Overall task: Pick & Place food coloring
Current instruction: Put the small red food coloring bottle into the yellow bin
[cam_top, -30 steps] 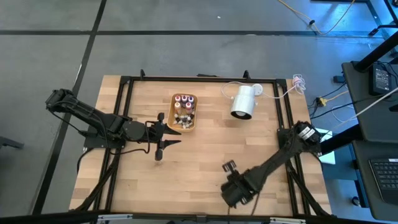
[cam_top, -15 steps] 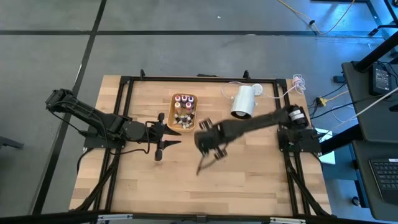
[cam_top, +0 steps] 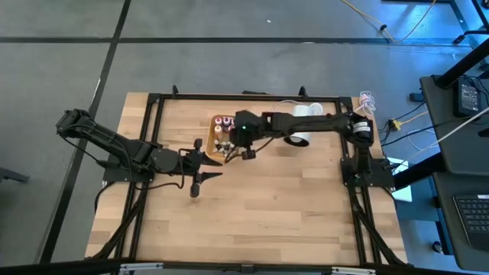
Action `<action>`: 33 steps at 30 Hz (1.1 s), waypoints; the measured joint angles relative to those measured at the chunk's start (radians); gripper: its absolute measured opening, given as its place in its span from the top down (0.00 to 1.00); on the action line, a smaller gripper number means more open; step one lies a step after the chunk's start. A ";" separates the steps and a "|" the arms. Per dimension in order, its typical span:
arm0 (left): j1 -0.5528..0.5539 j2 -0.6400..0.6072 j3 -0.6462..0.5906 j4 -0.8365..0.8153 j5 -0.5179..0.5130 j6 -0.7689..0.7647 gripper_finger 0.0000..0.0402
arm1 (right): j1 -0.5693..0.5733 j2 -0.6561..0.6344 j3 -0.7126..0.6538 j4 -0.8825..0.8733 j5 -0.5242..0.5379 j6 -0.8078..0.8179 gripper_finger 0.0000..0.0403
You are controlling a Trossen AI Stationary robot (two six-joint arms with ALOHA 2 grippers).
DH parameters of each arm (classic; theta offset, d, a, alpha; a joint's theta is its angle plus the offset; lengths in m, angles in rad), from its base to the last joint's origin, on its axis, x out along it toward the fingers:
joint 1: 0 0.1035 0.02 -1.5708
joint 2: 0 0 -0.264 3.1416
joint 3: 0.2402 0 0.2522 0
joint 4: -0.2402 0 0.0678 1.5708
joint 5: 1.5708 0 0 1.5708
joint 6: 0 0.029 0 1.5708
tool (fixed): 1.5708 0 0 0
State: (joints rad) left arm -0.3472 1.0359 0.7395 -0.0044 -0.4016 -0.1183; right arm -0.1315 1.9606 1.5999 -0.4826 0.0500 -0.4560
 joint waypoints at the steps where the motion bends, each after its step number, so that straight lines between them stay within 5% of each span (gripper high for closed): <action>1: 0.000 0.000 0.000 0.000 0.003 -0.001 0.68 | -0.010 0.000 -0.013 0.015 0.000 0.001 0.83; 19: 0.000 0.000 0.000 0.000 0.007 0.000 0.68 | -0.048 0.010 -0.236 0.272 -0.075 0.009 0.82; 33: 0.000 0.000 0.000 -0.005 0.008 0.000 0.68 | -0.050 0.060 -0.237 0.328 -0.077 0.009 0.81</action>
State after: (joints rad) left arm -0.3471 1.0363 0.7395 -0.0093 -0.3936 -0.1188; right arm -0.1814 2.0201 1.3632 -0.1543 -0.0265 -0.4473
